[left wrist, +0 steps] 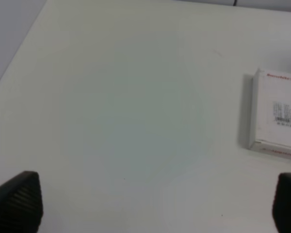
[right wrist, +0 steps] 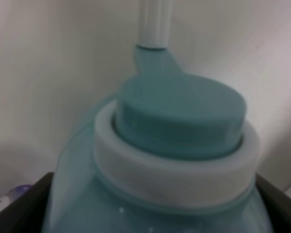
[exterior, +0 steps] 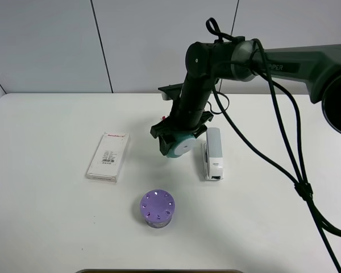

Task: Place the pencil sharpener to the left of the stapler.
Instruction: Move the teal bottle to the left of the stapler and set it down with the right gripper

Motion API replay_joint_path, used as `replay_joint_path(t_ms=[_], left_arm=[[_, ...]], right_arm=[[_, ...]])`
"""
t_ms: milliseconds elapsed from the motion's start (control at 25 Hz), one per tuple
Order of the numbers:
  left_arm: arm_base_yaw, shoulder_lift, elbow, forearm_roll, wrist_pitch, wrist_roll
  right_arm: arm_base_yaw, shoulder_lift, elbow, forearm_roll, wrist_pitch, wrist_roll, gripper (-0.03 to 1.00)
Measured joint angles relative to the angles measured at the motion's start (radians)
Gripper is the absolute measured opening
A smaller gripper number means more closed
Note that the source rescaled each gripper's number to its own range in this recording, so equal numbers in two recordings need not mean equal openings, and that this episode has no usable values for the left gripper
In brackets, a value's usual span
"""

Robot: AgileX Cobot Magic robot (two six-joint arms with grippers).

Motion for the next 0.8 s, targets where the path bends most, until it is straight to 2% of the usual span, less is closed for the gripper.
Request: replay_joint_path(t_ms=[560, 800], left_arm=[[0.000, 0.000, 0.000, 0.000, 0.000, 0.000], [0.000, 0.000, 0.000, 0.000, 0.000, 0.000]], right_arm=[[0.000, 0.088, 0.000, 0.011, -0.022, -0.012, 0.01], [0.000, 0.100, 0.000, 0.007, -0.065, -0.016, 0.01]])
